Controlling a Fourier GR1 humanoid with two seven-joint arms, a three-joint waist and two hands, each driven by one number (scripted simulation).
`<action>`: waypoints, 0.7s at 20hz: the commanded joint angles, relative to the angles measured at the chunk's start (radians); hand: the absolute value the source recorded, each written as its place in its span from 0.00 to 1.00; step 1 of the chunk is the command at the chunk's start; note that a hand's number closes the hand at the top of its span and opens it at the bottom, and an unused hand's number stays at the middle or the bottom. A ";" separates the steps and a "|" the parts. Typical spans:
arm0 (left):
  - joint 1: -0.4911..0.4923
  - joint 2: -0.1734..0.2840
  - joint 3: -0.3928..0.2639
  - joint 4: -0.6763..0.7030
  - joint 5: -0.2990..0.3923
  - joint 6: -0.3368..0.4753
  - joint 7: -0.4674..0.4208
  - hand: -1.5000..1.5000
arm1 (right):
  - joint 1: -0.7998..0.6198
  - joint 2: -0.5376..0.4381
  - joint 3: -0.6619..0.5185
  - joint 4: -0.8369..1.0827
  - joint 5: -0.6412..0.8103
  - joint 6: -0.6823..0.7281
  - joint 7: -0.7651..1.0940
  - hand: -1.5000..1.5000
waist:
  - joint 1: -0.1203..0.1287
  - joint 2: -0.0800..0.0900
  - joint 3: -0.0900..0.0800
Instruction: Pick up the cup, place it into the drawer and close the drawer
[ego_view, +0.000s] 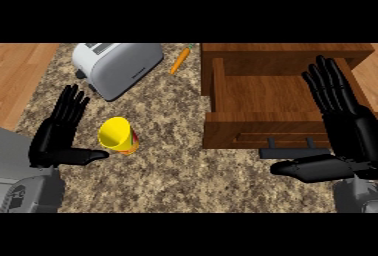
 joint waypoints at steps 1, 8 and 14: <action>0.004 -0.005 -0.002 0.146 -0.063 0.006 -0.098 0.00 | -0.033 0.018 0.019 -0.051 0.034 -0.046 0.076 0.00 | -0.001 -0.001 0.000; -0.106 0.071 0.059 0.546 -0.095 -0.087 -0.341 0.00 | -0.044 -0.017 -0.043 -0.014 -0.031 0.012 0.060 0.00 | -0.006 0.001 -0.001; -0.244 0.090 0.077 0.826 -0.153 -0.052 -0.483 0.00 | -0.065 -0.027 -0.058 -0.034 -0.039 0.019 0.082 0.00 | -0.010 0.002 -0.001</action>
